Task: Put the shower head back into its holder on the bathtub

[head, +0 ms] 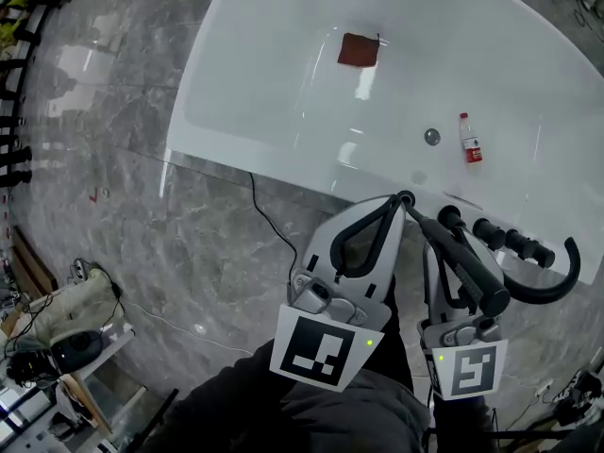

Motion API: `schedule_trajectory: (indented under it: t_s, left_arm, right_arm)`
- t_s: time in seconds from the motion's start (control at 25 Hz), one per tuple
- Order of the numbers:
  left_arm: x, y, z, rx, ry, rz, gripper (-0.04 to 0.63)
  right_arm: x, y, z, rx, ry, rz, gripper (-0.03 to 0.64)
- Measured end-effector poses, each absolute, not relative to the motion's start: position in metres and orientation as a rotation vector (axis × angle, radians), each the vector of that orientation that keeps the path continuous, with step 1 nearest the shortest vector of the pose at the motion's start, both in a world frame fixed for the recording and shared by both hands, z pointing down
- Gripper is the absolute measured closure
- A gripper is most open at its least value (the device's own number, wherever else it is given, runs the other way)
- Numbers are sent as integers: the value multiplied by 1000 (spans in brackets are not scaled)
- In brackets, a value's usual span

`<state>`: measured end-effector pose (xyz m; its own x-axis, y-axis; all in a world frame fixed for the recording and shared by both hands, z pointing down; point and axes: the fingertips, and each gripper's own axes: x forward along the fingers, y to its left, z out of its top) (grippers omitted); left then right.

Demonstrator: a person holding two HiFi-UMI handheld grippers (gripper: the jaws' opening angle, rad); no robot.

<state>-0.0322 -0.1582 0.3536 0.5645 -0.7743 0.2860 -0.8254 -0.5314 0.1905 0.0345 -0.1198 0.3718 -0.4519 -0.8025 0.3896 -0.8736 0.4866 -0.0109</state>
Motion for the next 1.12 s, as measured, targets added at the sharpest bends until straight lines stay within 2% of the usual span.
schedule_trajectory:
  t_s: [1.12]
  left_arm:
    - [-27, -172, 418, 2413, -1247, 315, 592]
  right_arm:
    - [40, -134, 465, 1357, -2317, 407, 477]
